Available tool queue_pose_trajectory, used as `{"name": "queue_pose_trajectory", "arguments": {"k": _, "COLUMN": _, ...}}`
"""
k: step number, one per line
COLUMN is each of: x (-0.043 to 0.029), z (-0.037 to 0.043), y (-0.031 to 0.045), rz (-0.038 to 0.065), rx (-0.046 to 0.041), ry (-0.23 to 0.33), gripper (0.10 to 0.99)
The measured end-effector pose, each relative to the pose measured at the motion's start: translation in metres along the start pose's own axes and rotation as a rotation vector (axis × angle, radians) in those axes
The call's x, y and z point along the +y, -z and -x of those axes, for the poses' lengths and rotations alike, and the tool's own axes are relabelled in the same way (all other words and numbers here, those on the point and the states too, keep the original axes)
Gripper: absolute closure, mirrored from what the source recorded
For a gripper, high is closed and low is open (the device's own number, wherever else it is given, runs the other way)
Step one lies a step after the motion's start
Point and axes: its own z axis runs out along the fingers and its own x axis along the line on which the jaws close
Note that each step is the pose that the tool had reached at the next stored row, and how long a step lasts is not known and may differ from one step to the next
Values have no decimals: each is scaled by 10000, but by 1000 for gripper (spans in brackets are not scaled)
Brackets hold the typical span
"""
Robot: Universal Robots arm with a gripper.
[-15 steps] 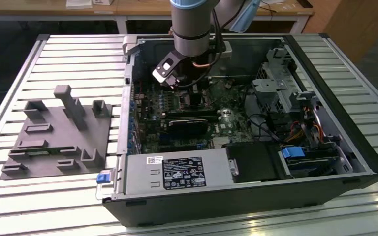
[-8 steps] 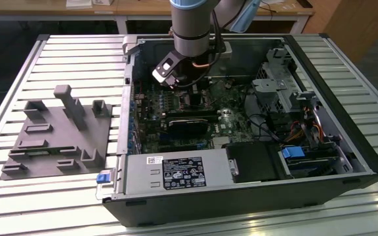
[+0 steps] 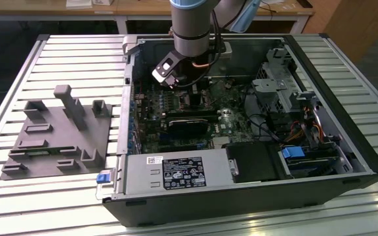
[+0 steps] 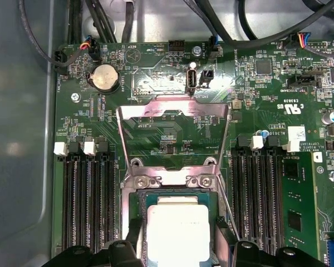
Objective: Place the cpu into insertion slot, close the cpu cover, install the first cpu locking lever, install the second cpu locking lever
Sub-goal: 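Place the cpu into insertion slot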
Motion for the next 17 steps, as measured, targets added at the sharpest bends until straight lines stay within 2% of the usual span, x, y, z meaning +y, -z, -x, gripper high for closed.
{"name": "queue_pose_trajectory", "arguments": {"k": 1, "x": 0, "z": 0, "y": 1, "rz": -2, "rx": -2, "ry": 0, "gripper": 490}}
{"name": "queue_pose_trajectory", "arguments": {"k": 2, "x": 0, "z": 0, "y": 1, "rz": -2, "rx": -2, "ry": 0, "gripper": 553}}
{"name": "queue_pose_trajectory", "arguments": {"k": 17, "x": 2, "z": -1, "y": 28, "rz": 0, "rx": -2, "ry": 49, "gripper": 553}}
